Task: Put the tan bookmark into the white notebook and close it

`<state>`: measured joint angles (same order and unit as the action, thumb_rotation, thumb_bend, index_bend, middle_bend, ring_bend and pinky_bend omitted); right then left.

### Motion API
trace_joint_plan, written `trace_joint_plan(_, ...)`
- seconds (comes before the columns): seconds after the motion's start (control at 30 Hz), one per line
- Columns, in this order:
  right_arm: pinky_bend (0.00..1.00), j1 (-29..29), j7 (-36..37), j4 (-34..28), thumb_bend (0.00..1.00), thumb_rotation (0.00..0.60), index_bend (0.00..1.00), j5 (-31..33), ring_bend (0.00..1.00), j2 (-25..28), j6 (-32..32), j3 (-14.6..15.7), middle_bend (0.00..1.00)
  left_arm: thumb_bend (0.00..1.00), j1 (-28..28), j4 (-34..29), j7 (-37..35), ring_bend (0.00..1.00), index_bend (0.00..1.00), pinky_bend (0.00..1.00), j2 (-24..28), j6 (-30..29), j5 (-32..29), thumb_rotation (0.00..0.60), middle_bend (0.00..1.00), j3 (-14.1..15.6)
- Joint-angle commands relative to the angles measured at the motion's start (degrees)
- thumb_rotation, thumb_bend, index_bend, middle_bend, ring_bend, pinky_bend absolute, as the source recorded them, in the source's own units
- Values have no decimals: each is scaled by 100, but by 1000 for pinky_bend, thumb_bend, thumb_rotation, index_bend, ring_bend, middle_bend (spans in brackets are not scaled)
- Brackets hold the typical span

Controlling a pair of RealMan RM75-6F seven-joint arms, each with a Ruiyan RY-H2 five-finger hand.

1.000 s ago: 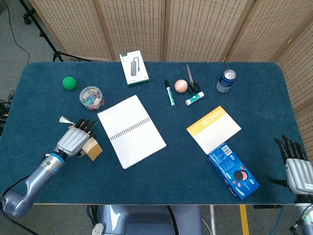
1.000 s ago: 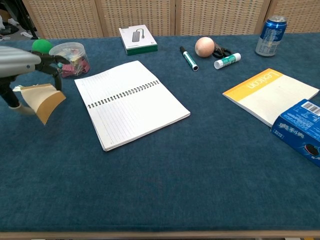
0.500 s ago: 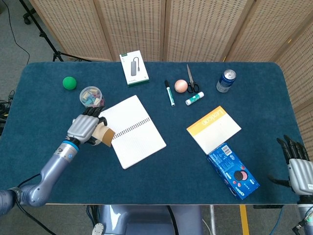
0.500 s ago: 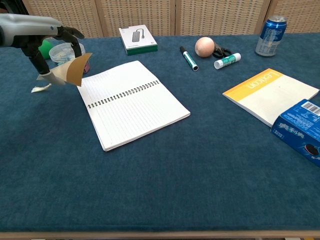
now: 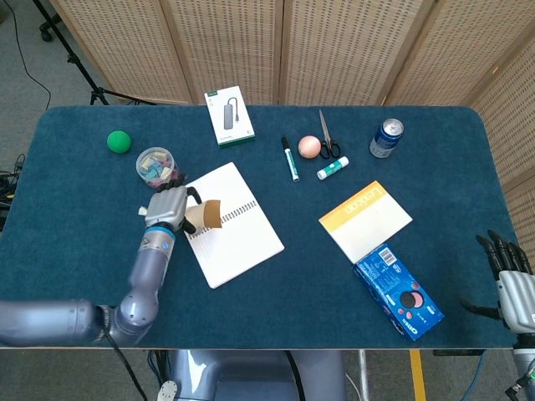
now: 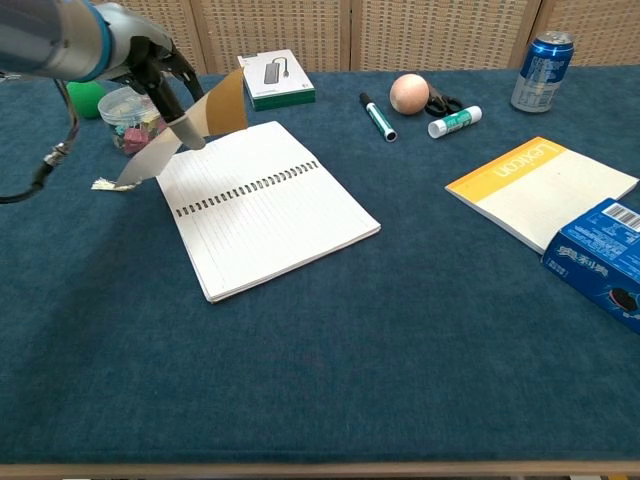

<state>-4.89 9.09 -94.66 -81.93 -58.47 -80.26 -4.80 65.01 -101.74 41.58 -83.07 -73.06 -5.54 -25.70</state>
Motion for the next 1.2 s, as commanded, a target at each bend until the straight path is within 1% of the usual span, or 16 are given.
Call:
trace_joint_plan(0.03, 0, -4, 58, 7, 0, 600, 0, -4, 0, 22, 19, 4, 0, 212, 477, 480, 241, 0, 636, 0, -572, -542, -618, 600, 0, -498)
trace_joint_plan(0.23, 0, -6, 176, 30, 0, 600, 0, 10, 0, 55, 43, -1, 0, 226, 596, 867, 337, 0, 636, 0, -856, -662, -714, 600, 0, -668)
trace_joint_plan(0.37, 0, -15, 233, 34, 0, 600, 0, 5, 0, 71, 72, 5, 0, 278, 603, 1046, 266, 0, 642, 0, -1003, -694, -775, 600, 0, -843)
trace_joint_plan(0.5, 0, -26, 281, 32, 0, 600, 0, -24, 0, 90, 95, 18, 0, 310, 643, 1324, -55, 0, 642, 0, -1329, -787, -884, 600, 0, -1193)
trace_joint_plan(0.6, 0, -30, 347, 45, 0, 600, 0, -16, 0, 109, 118, 19, 0, 325, 784, 1698, -74, 0, 642, 0, -1623, -918, -989, 600, 0, -1373)
trace_joint_plan(0.8, 0, -46, 494, 81, 0, 600, 0, -7, 0, 148, 164, 14, 0, 355, 943, 2213, 13, 0, 642, 0, -2005, -1061, -1187, 600, 0, -1768)
trace_joint_plan(1.03, 0, -69, 573, 94, 0, 600, 0, -36, 0, 172, 214, 32, 0, 359, 1029, 2530, 224, 0, 642, 0, -2285, -1280, -1267, 600, 0, -1974)
trace_joint_plan(1.13, 0, -68, 612, 88, 0, 600, 0, -52, 0, 189, 215, 41, 0, 358, 1071, 2674, 261, 0, 642, 0, -2425, -1410, -1118, 600, 0, -1977)
trace_joint_plan(1.2, 0, -69, 622, 88, 0, 600, 0, -61, 0, 192, 215, 47, 0, 357, 1046, 2769, 256, 0, 642, 0, -2518, -1422, -1078, 600, 0, -2038)
